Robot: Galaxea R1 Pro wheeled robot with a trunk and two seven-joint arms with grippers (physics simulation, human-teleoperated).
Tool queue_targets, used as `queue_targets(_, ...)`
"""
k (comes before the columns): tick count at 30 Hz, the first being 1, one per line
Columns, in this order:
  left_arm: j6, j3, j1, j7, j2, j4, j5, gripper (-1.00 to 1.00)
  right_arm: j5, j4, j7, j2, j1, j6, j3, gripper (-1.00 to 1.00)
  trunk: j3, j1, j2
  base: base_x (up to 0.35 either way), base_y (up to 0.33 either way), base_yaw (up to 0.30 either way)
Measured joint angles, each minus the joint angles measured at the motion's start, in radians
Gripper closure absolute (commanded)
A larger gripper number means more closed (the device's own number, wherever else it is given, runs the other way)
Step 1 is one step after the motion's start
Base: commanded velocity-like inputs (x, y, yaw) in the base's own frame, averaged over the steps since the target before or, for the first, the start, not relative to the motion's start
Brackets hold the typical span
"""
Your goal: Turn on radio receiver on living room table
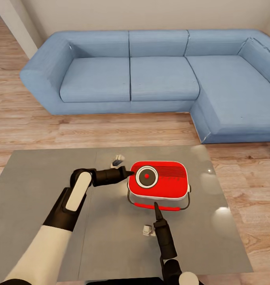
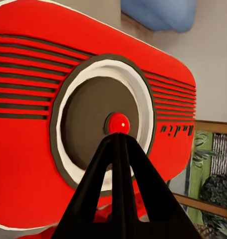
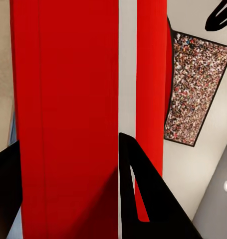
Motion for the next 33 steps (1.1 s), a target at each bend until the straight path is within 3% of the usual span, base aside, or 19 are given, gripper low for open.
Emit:
queue_targets(13, 0.000, -0.001, -0.010, 0.000, -0.007, 0.027, -0.002, 1.00, 0.002, 0.000, -0.003, 0.000, 0.000, 0.001, 0.002, 1.00, 0.000, 0.000, 0.000, 0.000, 0.000, 0.000)
queue_targets(18, -0.002, -0.001, -0.046, 0.001, -0.026, 0.067, -0.002, 1.00, 0.003, 0.002, -0.015, 0.000, 0.000, 0.002, 0.003, 1.00, 0.000, 0.000, 0.000, 0.000, 0.000, 0.000)
queue_targets(33, -0.010, -0.002, -0.051, 0.004, -0.044, 0.138, -0.004, 1.00, 0.003, 0.004, -0.028, 0.004, 0.000, 0.003, 0.004, 1.00, 0.000, 0.000, 0.000, 0.000, 0.000, 0.000)
